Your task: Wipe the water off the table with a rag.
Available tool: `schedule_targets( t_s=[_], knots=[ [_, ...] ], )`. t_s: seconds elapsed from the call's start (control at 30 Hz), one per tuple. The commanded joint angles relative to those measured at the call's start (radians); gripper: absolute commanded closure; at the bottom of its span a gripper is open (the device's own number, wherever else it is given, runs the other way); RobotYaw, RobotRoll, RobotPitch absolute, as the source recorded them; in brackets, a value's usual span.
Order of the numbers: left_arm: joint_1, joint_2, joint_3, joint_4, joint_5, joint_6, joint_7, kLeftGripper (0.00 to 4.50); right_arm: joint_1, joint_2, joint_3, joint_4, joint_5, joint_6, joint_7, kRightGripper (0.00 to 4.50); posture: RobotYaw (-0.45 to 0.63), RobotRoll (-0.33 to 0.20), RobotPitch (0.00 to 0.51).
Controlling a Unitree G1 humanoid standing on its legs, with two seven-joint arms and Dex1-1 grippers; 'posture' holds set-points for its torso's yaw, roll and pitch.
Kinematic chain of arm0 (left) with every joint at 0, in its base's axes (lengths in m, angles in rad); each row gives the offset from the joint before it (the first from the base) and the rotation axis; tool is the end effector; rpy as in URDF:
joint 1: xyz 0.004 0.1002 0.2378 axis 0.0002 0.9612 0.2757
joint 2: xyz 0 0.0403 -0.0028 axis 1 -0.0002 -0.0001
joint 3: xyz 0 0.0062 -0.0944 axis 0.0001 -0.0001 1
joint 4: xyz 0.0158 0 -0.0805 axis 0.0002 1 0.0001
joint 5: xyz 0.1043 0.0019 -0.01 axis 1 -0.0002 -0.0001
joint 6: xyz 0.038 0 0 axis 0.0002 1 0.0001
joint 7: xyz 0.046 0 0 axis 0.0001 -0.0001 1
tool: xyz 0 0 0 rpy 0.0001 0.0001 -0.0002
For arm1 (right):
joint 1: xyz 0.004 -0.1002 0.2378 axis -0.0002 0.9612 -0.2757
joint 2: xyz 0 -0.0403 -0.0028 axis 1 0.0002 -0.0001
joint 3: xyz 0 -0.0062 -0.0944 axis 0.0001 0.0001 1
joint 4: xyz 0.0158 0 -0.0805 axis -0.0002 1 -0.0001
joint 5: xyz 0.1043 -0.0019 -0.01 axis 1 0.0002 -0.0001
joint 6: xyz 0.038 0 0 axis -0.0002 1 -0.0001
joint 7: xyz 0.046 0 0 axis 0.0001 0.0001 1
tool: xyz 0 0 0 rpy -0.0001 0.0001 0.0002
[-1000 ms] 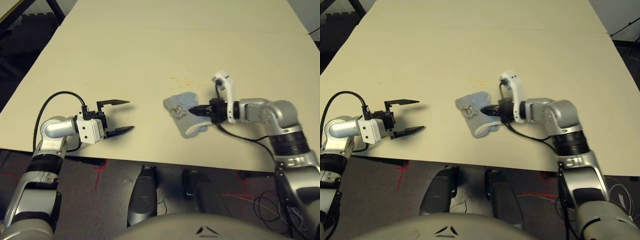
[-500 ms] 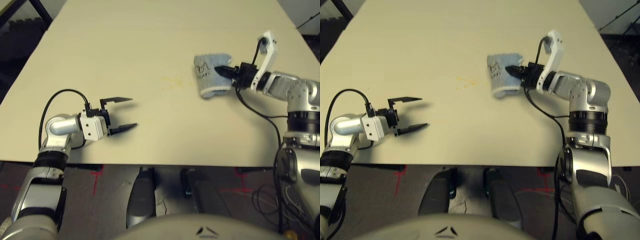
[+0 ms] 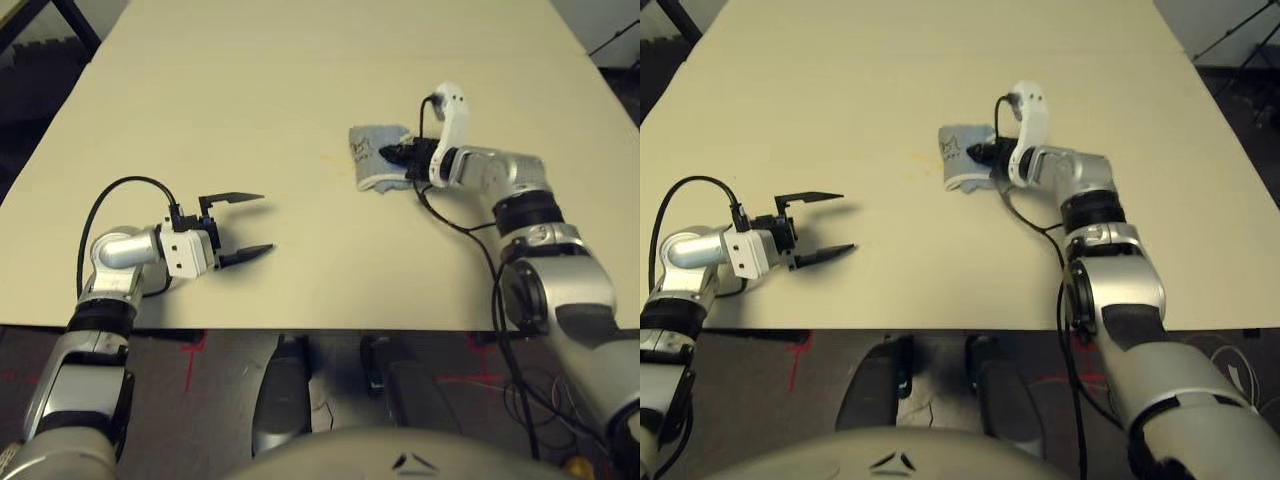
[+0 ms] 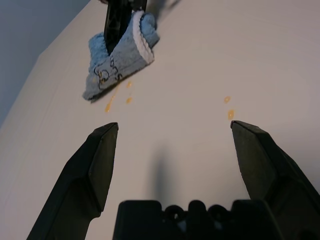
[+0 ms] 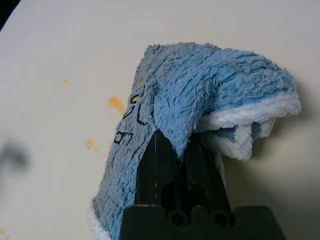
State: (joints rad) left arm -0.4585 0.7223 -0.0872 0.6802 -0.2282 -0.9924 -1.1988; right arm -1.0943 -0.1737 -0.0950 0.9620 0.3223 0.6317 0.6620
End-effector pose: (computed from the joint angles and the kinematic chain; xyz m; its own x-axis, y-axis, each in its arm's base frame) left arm 0.2598 0.2865 0.1366 0.4159 -0.8883 -0.1948 0.6067 0.1114 0.7871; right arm 0.3607 -0.1326 0.1601 0.6249 0.7302 -0.2760 -0.5966 0.6748 0.4345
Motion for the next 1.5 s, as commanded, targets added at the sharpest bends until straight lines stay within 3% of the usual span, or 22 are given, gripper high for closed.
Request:
schedule_targets(
  t_s=[0.03,0.27,0.43,0.8,1.07,1.17,1.3,1.5],
  knots=[
    [0.015,0.012,-0.004,-0.022,0.008,0.013,0.000,0.00,-0.027,0.081,0.031,0.061,-0.021,-0.010,0.046,4.46,0.29,0.000,0.203],
    [0.022,0.007,-0.008,-0.058,0.009,0.036,0.006,0.00,-0.041,0.174,0.039,0.089,-0.052,-0.021,0.070,4.46,0.29,0.000,0.206],
    [0.020,0.004,-0.009,-0.071,0.012,0.048,0.008,0.00,-0.027,0.139,0.023,0.071,-0.059,-0.015,0.070,4.46,0.28,0.000,0.206],
    [-0.007,-0.016,-0.021,-0.048,0.025,0.046,0.007,0.00,0.113,-0.147,-0.015,-0.164,-0.036,0.126,0.113,4.46,0.24,0.000,0.208],
    [-0.028,-0.031,-0.027,-0.022,0.028,0.038,0.000,0.00,0.207,-0.318,-0.119,-0.448,0.091,0.323,0.130,4.46,0.22,0.000,0.206],
    [-0.034,-0.036,-0.026,-0.018,0.028,0.039,-0.002,0.00,0.207,-0.391,-0.147,-0.487,0.120,0.364,0.138,4.46,0.22,0.000,0.206],
    [-0.044,-0.041,-0.028,0.000,0.031,0.029,-0.006,0.00,0.234,-0.583,-0.142,-0.519,0.120,0.383,0.207,4.46,0.20,0.000,0.203],
    [-0.056,-0.047,-0.028,0.028,0.031,0.016,-0.007,0.00,0.356,-0.669,-0.127,-0.537,0.111,0.398,0.224,4.46,0.18,0.000,0.199]
  ],
)
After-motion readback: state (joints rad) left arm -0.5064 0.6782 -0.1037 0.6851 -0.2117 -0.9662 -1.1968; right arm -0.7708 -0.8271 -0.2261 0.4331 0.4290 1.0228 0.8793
